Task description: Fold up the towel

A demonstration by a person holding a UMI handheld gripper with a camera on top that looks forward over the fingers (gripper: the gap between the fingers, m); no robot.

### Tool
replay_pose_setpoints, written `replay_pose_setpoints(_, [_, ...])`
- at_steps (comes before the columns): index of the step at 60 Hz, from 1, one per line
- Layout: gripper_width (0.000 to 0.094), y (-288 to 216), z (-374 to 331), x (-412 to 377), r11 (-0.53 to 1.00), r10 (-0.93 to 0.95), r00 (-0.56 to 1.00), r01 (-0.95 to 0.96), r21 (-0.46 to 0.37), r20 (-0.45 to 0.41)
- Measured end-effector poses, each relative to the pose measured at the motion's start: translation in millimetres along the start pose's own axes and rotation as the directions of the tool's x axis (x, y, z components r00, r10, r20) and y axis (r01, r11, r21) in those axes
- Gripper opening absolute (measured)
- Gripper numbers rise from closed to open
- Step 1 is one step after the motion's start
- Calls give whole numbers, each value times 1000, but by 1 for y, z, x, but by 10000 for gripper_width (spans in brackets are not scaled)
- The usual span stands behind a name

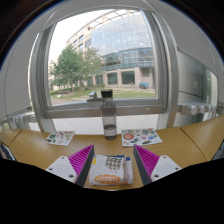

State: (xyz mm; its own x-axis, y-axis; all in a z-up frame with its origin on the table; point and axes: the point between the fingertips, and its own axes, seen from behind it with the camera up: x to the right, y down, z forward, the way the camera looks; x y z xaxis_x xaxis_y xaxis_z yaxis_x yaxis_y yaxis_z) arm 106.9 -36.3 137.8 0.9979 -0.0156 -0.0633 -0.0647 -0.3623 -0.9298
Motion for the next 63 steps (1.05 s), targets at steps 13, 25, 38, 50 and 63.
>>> replay_pose_setpoints(13, [799,4,-56,-85,998,4,1000,-5,63,17])
replay_pose_setpoints(25, [799,43,-94,-154,1000,-13,999,12,23,48])
replay_pose_setpoints(38, [802,64,-124,-202,998,-60,995,60,13,83])
replay_pose_setpoints(50, [818,71,-137,-215,998,-61,994,60,9,90])
replay_pose_setpoints(63, [816,80,-139,-218,998,-51,996,52,-18,74])
